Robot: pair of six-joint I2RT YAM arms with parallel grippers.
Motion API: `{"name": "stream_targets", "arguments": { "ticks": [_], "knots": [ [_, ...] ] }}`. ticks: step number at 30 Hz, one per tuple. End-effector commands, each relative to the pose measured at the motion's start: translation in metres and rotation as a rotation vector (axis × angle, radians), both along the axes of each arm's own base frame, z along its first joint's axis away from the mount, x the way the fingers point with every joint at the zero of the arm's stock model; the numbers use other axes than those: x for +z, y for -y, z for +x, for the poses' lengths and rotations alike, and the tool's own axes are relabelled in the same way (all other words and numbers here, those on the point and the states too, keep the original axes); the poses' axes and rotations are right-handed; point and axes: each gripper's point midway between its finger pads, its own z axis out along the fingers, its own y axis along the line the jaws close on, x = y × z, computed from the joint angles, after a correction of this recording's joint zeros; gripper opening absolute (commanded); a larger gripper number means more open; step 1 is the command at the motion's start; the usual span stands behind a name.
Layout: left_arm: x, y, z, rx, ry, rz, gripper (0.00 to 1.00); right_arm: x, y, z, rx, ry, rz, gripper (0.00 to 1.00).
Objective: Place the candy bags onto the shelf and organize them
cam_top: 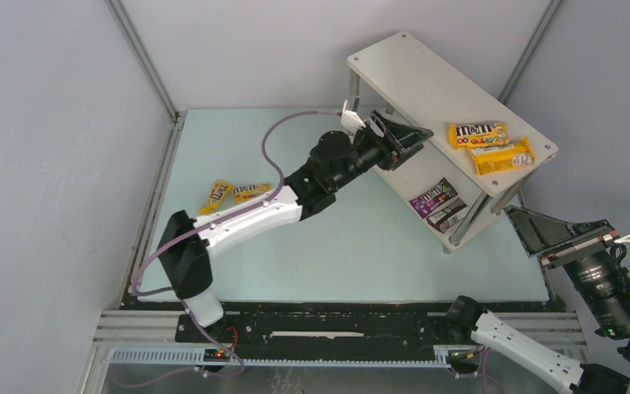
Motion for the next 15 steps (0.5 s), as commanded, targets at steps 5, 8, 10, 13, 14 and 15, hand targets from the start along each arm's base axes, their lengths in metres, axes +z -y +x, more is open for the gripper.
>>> {"name": "stream_targets", "arguments": {
  "ticks": [5,8,10,13,14,15],
  "knots": [
    [0.03,-0.04,-0.035,-0.061,0.484,0.274,0.81,-0.003,0.008,0.01,-0.076,-0.012,-0.054,0.9],
    [0.027,-0.053,-0.041,-0.047,0.541,0.312,0.82,-0.014,0.016,0.028,-0.186,-0.068,-0.17,0.9],
    [0.031,-0.062,-0.05,-0.057,0.587,0.333,0.83,-0.019,0.022,0.04,-0.263,-0.113,-0.261,0.9],
    [0.036,-0.081,-0.063,-0.069,0.658,0.399,0.86,-0.02,0.029,0.057,-0.37,-0.173,-0.403,0.92],
    [0.035,-0.09,-0.067,-0.067,0.67,0.431,0.86,-0.019,0.03,0.062,-0.403,-0.184,-0.443,0.93],
    [0.037,-0.099,-0.07,-0.056,0.691,0.453,0.87,-0.016,0.03,0.067,-0.428,-0.191,-0.479,0.93]
  ]
}}
